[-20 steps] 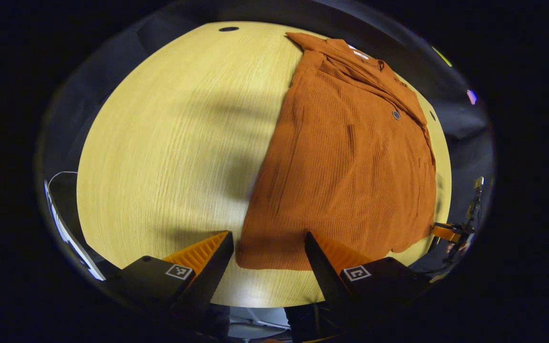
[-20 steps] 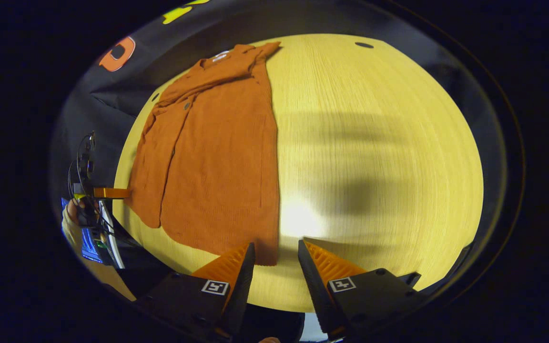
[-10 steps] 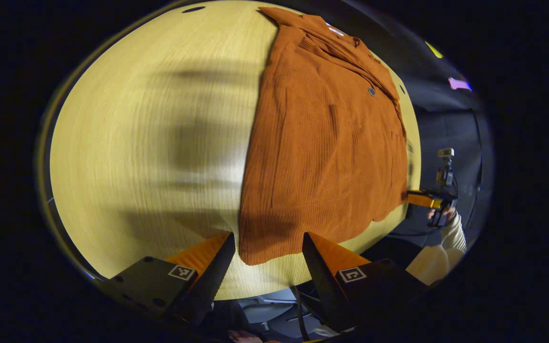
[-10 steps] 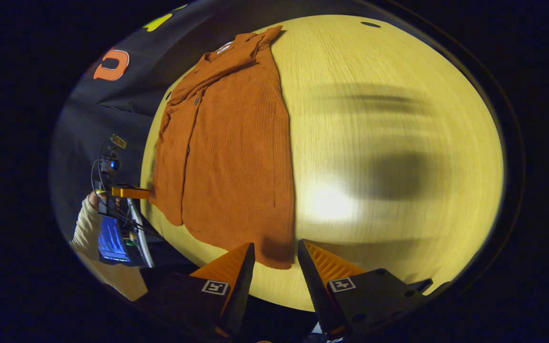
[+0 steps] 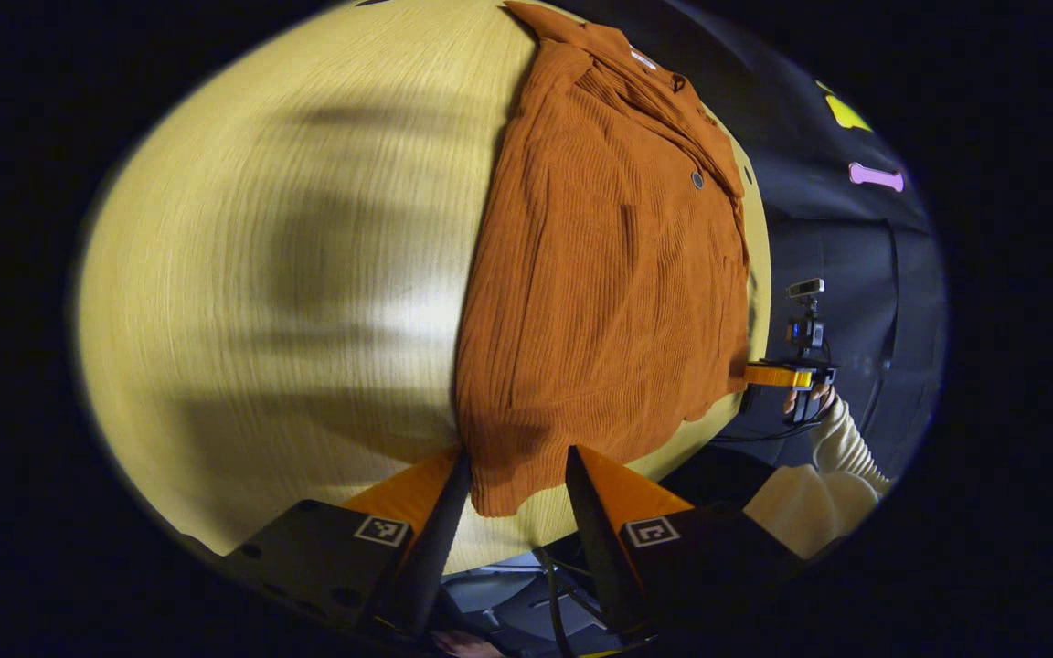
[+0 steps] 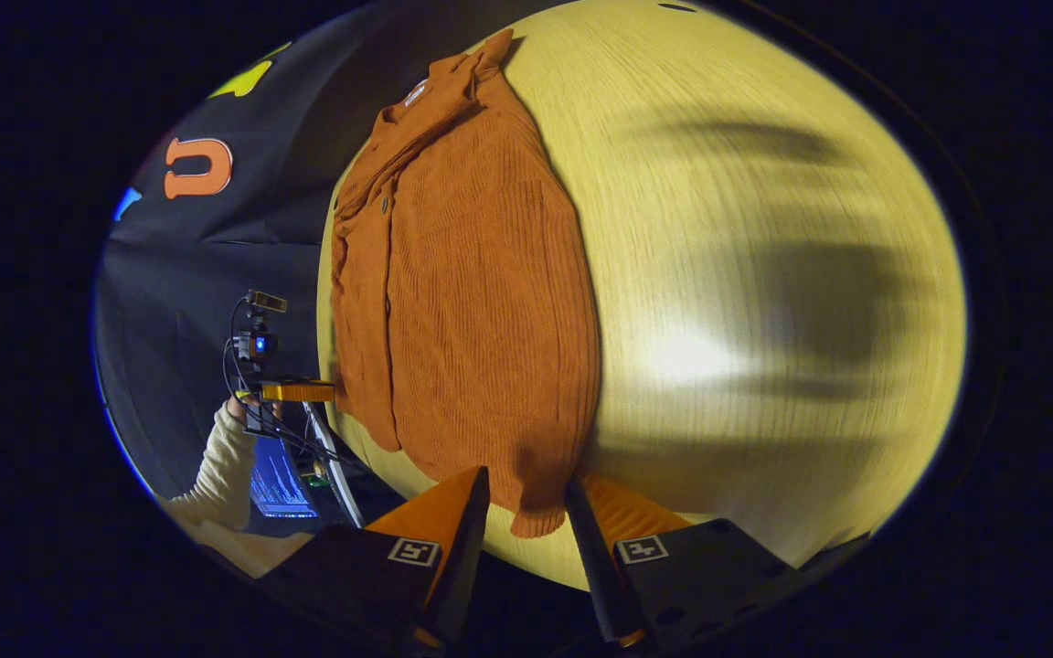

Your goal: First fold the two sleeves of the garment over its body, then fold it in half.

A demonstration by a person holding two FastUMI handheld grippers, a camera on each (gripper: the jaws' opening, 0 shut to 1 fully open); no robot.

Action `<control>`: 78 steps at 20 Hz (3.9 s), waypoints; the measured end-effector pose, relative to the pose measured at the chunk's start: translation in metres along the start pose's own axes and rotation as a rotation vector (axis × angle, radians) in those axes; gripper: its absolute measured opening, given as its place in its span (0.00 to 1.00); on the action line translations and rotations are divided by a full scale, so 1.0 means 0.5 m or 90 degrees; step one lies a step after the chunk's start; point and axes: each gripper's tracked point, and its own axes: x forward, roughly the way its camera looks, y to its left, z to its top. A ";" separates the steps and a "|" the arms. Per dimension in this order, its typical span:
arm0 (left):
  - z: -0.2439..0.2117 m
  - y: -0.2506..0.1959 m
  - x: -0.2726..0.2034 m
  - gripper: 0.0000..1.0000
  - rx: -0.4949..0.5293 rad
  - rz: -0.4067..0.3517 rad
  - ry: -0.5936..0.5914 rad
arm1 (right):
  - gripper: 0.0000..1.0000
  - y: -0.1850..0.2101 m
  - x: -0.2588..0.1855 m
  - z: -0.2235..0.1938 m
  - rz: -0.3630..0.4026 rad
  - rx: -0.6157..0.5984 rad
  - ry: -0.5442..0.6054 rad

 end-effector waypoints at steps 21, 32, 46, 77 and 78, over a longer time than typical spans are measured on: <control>-0.025 -0.026 0.032 0.07 0.006 0.040 -0.042 | 0.11 0.007 0.034 0.020 -0.041 -0.039 0.015; -0.003 -0.089 -0.010 0.03 0.047 0.063 -0.049 | 0.00 0.049 -0.042 0.014 -0.003 -0.052 -0.029; 0.196 -0.239 -0.187 0.04 0.256 0.128 -0.192 | 0.01 0.316 -0.214 0.213 0.087 -0.155 -0.193; 0.945 -0.137 -0.171 0.03 0.123 0.082 -0.497 | 0.01 0.317 -0.128 0.915 0.078 0.044 -0.410; 0.947 -0.126 -0.157 0.03 0.101 0.070 -0.495 | 0.01 0.308 -0.120 0.926 0.078 0.060 -0.416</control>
